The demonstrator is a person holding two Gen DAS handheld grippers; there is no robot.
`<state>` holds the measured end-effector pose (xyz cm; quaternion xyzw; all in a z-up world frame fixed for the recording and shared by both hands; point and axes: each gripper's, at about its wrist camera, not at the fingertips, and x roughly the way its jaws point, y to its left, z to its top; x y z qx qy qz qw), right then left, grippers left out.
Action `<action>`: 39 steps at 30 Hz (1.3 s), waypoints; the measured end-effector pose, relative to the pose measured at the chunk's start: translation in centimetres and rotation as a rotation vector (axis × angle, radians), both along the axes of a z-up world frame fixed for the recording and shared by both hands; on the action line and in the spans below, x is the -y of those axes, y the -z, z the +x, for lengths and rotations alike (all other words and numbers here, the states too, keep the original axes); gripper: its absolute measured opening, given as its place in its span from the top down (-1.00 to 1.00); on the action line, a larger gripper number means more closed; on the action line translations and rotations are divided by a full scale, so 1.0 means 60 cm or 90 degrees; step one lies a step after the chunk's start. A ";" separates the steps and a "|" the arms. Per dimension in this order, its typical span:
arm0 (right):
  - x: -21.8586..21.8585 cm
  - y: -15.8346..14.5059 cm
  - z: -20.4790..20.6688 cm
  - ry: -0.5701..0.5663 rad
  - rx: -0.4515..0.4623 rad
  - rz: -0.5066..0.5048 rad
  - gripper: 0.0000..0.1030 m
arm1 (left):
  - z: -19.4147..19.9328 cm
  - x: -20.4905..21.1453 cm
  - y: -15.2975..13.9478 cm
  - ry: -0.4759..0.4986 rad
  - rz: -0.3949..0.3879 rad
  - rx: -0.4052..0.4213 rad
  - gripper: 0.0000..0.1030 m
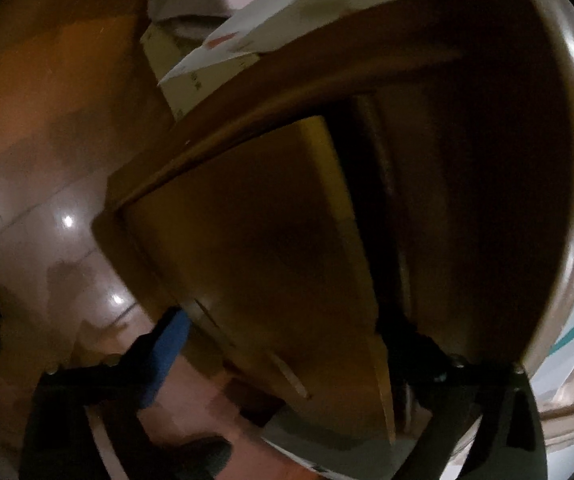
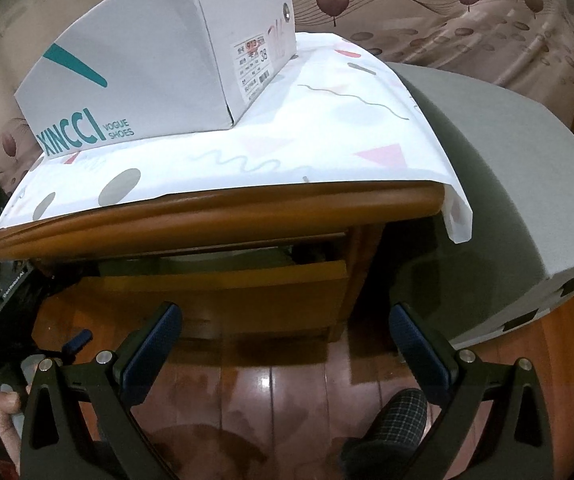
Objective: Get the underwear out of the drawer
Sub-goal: 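Hook the drawer front with the left gripper and pull it open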
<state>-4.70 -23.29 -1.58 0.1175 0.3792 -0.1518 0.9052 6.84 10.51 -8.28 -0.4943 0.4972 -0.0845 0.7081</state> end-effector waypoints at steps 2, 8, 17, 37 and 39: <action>-0.001 0.001 0.000 0.001 -0.002 0.000 -0.99 | 0.000 0.001 0.011 -0.009 -0.018 0.000 -1.00; 0.008 -0.006 -0.007 0.025 0.013 -0.003 -0.99 | 0.008 0.001 0.036 -0.021 -0.039 -0.016 -1.00; 0.035 -0.024 -0.026 0.078 0.050 -0.006 -0.99 | 0.025 0.004 0.041 -0.059 0.006 -0.049 -1.00; 0.029 -0.020 -0.018 0.071 0.038 -0.016 -0.99 | -0.043 -0.021 0.008 0.050 0.152 -0.083 -1.00; 0.028 -0.020 -0.019 0.069 0.039 -0.018 -0.99 | -0.054 -0.029 -0.004 0.070 0.177 -0.090 -1.00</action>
